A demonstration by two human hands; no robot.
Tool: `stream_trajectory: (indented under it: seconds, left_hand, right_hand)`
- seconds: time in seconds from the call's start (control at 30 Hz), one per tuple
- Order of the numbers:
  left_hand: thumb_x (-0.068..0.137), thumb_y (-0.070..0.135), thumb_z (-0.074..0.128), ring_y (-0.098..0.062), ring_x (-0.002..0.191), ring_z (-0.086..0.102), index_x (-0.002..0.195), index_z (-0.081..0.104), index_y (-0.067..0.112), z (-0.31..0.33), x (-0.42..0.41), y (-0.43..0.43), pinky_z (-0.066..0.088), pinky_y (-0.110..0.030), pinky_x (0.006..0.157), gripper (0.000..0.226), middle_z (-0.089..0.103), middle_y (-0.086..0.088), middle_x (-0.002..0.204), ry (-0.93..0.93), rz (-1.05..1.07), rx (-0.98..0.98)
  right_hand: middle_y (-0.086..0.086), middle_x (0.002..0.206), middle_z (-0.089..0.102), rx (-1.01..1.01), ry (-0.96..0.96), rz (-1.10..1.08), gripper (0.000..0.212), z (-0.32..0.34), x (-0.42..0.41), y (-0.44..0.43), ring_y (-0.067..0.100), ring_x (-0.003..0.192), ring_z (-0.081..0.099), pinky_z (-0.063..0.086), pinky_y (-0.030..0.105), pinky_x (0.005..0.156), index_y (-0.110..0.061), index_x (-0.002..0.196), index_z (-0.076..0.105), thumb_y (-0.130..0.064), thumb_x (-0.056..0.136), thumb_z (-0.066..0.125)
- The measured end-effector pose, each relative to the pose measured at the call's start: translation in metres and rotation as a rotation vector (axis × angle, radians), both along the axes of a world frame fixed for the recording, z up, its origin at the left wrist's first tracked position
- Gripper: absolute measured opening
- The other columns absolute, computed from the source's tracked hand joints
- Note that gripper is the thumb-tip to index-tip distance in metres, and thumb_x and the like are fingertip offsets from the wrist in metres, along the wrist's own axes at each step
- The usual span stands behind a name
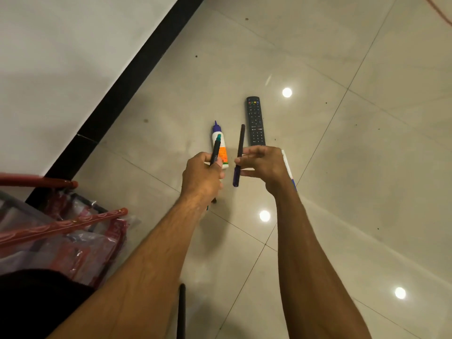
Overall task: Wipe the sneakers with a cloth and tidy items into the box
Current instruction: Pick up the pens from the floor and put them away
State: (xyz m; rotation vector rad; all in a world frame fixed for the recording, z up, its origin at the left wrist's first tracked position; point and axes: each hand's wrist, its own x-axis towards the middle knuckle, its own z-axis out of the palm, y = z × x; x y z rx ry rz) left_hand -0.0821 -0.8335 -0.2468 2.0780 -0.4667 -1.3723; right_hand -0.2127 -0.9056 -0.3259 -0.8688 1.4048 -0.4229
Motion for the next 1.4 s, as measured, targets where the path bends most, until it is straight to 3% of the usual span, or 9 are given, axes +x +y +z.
stream_trajectory:
  seconds: [0.1,0.23,0.37,0.6,0.77,0.87,0.97,1.13,1.4]
  left_hand:
    - [0.097,0.023,0.056,-0.016,0.082,0.068,0.115,0.059,0.011,0.006,0.005,0.0,0.058,-0.034,0.078,0.022,0.07,-0.007,0.099,0.043,0.082,-0.035]
    - [0.097,0.022,0.055,-0.018,0.091,0.068,0.102,0.062,0.021,0.011,0.01,0.002,0.056,-0.042,0.086,0.008,0.07,-0.001,0.097,0.098,0.15,-0.019]
    - [0.095,0.022,0.06,-0.022,0.095,0.067,0.115,0.064,0.02,0.012,0.012,0.004,0.056,-0.046,0.087,0.021,0.07,-0.003,0.104,0.115,0.135,-0.014]
    - [0.089,0.015,0.067,-0.023,0.083,0.072,0.116,0.063,0.011,0.006,0.007,0.004,0.06,-0.045,0.07,0.027,0.072,-0.006,0.102,0.132,0.105,-0.053]
    - [0.089,0.01,0.067,-0.021,0.08,0.072,0.11,0.064,0.011,-0.003,-0.002,0.012,0.06,-0.035,0.06,0.021,0.072,-0.007,0.095,0.176,0.032,-0.029]
    - [0.089,0.01,0.066,-0.021,0.081,0.072,0.111,0.064,0.012,-0.009,-0.007,0.016,0.058,-0.031,0.057,0.022,0.072,-0.007,0.097,0.172,0.015,-0.022]
    - [0.089,0.011,0.068,-0.018,0.078,0.072,0.109,0.063,0.017,-0.012,-0.01,0.009,0.06,-0.033,0.059,0.022,0.072,-0.004,0.097,0.179,0.029,-0.042]
    - [0.087,0.011,0.069,-0.018,0.078,0.073,0.111,0.063,0.017,-0.014,-0.014,0.002,0.061,-0.042,0.067,0.025,0.072,-0.003,0.097,0.224,0.042,-0.058]
    - [0.087,0.01,0.07,-0.017,0.074,0.073,0.101,0.062,0.022,-0.018,-0.009,0.003,0.061,-0.04,0.065,0.02,0.072,-0.002,0.095,0.217,0.06,-0.067]
  right_hand:
    - [0.018,0.088,0.073,0.011,-0.108,0.141,0.032,0.032,0.009,0.002,0.025,0.075,0.073,0.06,0.034,0.062,0.006,0.105,0.067,0.003,0.075,0.078]
    - [0.019,0.086,0.072,0.052,-0.176,0.293,0.032,0.052,0.019,0.009,0.028,0.077,0.072,0.061,0.039,0.068,0.007,0.104,0.065,0.007,0.074,0.077]
    - [0.016,0.082,0.072,0.023,-0.203,0.335,0.022,0.058,0.022,0.018,0.028,0.077,0.072,0.06,0.031,0.064,0.008,0.096,0.067,0.007,0.076,0.076]
    - [0.017,0.088,0.073,-0.056,-0.182,0.307,0.019,0.048,-0.002,0.017,0.03,0.082,0.071,0.06,0.031,0.066,-0.001,0.094,0.072,-0.001,0.076,0.078]
    - [0.007,0.076,0.069,-0.051,0.256,-0.014,0.025,-0.015,-0.035,0.005,0.014,0.065,0.07,0.06,0.028,0.065,0.007,0.103,0.068,0.002,0.08,0.077]
    - [0.014,0.096,0.07,-0.144,0.581,-0.111,0.027,-0.045,-0.051,-0.005,0.027,0.086,0.067,0.054,0.031,0.076,0.0,0.104,0.07,-0.003,0.078,0.077]
    - [0.015,0.105,0.067,-0.181,0.78,-0.055,0.025,-0.057,-0.064,-0.012,0.031,0.099,0.062,0.042,0.029,0.073,-0.001,0.11,0.066,-0.002,0.086,0.064]
    - [0.016,0.127,0.058,-0.148,0.914,0.097,0.036,-0.074,-0.075,-0.021,0.033,0.115,0.057,0.045,0.035,0.087,-0.002,0.126,0.057,0.002,0.091,0.054]
    - [0.014,0.123,0.054,-0.094,1.011,0.324,0.029,-0.099,-0.064,-0.015,0.031,0.112,0.057,0.049,0.04,0.088,-0.002,0.123,0.054,-0.001,0.094,0.053]
